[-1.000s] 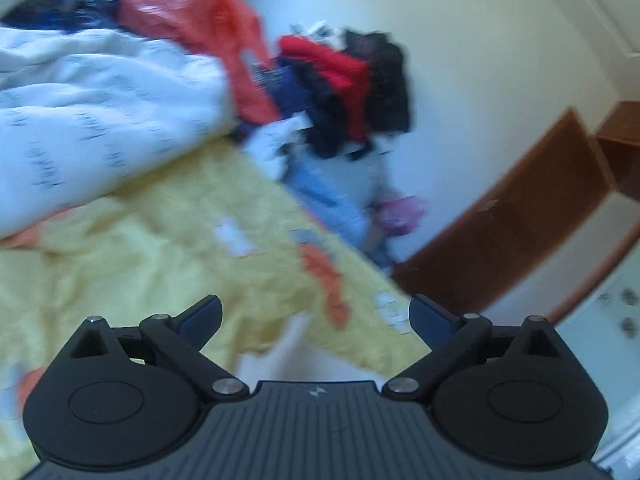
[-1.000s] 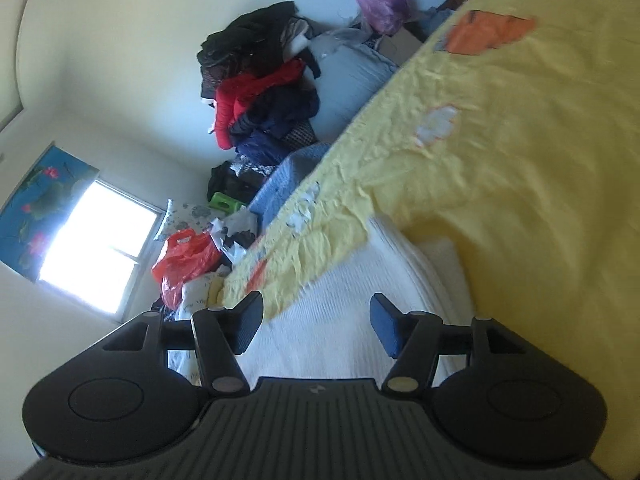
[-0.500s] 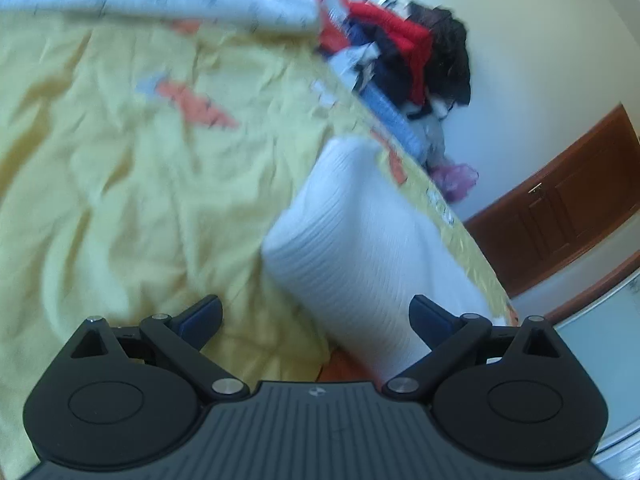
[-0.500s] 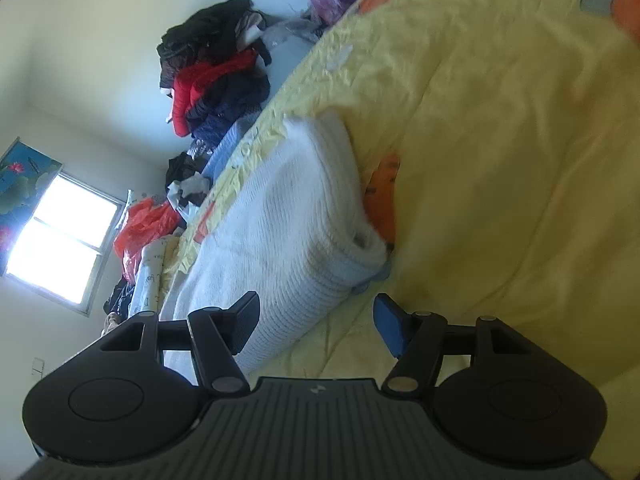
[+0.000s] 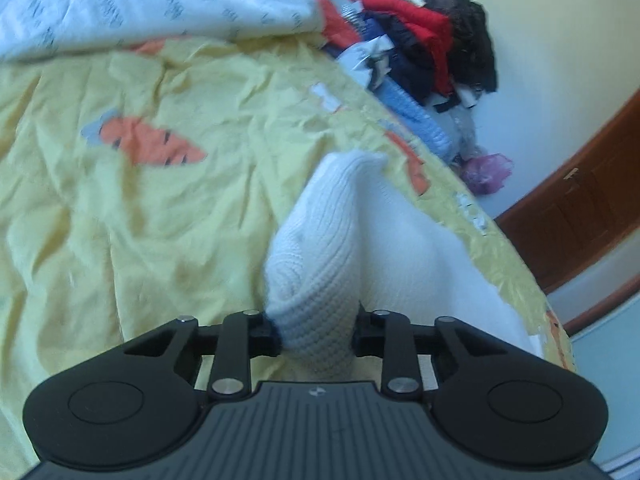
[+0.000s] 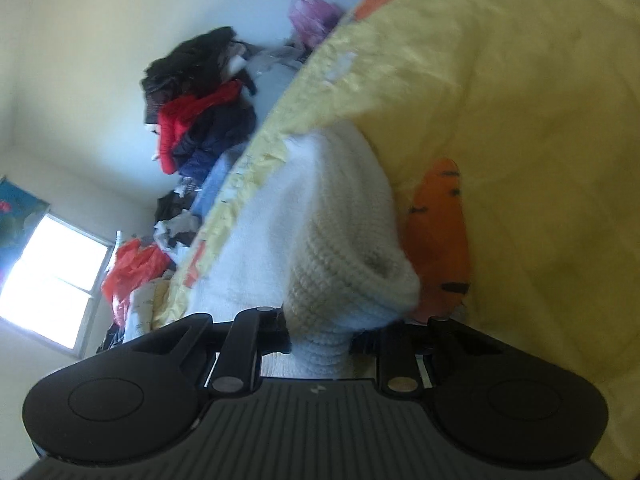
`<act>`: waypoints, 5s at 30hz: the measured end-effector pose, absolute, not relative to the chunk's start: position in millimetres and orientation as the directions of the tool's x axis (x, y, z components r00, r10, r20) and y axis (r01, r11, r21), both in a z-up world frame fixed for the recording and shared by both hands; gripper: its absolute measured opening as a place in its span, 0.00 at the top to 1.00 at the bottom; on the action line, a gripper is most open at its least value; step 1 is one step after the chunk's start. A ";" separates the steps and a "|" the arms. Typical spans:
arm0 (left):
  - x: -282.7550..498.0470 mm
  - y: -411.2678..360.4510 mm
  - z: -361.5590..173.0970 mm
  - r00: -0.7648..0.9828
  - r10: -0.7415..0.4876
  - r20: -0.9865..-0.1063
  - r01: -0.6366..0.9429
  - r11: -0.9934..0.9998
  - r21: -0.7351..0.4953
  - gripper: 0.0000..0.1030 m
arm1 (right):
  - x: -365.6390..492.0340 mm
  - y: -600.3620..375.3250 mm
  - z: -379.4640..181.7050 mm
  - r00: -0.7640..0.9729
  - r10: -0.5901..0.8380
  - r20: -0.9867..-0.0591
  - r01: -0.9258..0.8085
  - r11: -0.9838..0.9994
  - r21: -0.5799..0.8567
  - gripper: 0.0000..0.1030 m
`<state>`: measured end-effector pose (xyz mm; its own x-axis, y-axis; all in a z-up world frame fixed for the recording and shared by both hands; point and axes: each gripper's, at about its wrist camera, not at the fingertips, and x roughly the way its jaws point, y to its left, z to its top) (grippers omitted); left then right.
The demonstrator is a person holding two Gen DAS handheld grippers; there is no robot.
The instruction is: Fold small clothes
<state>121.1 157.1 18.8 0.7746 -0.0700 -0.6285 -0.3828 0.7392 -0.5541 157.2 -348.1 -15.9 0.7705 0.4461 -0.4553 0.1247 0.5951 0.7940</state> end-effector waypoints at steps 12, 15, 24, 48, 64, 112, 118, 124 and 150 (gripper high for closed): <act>-18.8 166.5 55.6 0.769 -0.274 -0.577 -0.185 0.769 -0.612 0.76 | 40.0 -383.6 42.2 0.690 0.600 -0.405 -0.079 0.618 0.782 0.77; -52.9 175.7 28.8 0.715 -0.303 -0.630 -0.241 0.740 -0.628 0.72 | -5.5 -389.1 30.4 0.644 0.598 -0.477 -0.039 0.648 0.760 0.75; -70.6 223.3 79.0 0.810 -0.137 -0.570 -0.232 0.818 -0.527 0.40 | -23.8 -430.9 31.5 0.689 0.405 -0.601 0.164 0.721 0.673 0.37; 162.4 100.7 26.3 0.666 -0.059 -0.744 -0.021 0.995 -0.098 0.90 | 178.7 -346.4 33.2 0.622 0.378 -0.686 -0.171 0.920 0.352 0.88; 105.8 36.9 57.1 0.795 -0.009 -0.606 0.061 0.996 0.066 0.71 | 135.4 -296.0 73.2 0.728 0.418 -0.544 -0.253 0.901 0.353 0.49; -95.5 110.6 21.1 0.799 0.148 -0.582 -0.427 0.822 -0.377 0.23 | 77.1 -209.9 3.7 0.692 0.420 -0.587 -0.440 0.890 0.118 0.10; -88.5 136.9 3.2 0.781 0.000 -0.625 -0.464 0.670 -0.579 0.22 | 76.3 -209.7 3.5 0.693 0.423 -0.583 -0.441 0.889 0.122 0.09; -56.8 134.7 2.0 0.748 -0.062 -0.661 -0.474 0.647 -0.597 0.48 | 75.0 -210.9 3.6 0.698 0.427 -0.575 -0.438 0.890 0.129 0.09; -62.4 -77.7 55.6 0.792 -0.138 -0.594 0.191 0.981 0.026 0.76 | 178.8 -171.9 29.0 0.172 0.773 -0.611 -0.334 0.629 0.702 0.21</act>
